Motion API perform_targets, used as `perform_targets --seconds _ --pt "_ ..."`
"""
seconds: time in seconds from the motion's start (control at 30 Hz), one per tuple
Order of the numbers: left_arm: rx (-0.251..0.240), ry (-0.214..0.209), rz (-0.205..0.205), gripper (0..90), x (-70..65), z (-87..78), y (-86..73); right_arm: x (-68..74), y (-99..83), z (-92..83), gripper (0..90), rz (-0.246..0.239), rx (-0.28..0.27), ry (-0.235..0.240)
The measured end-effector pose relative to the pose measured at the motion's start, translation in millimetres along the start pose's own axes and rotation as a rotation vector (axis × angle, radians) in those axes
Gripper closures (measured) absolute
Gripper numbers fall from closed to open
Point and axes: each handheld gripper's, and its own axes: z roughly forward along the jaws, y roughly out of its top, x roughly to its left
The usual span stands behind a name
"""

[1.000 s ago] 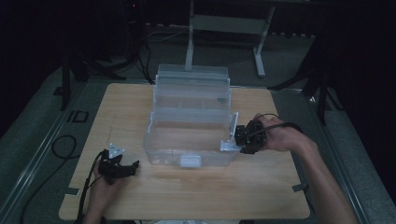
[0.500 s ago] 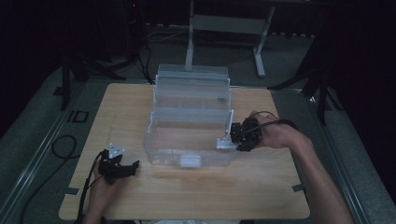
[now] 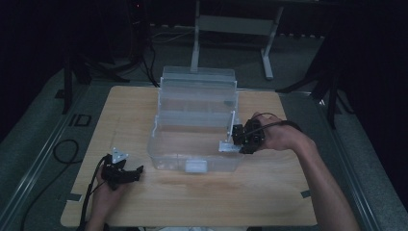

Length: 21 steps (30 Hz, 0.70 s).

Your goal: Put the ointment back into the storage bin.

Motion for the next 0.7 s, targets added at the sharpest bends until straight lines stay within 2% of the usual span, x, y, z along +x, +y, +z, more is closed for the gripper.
perform_targets --seconds 0.7 --pt "0.000 0.000 0.000 14.4 0.0 0.0 0.0 -6.6 15.9 4.5 70.2 -0.010 -0.022 0.009"
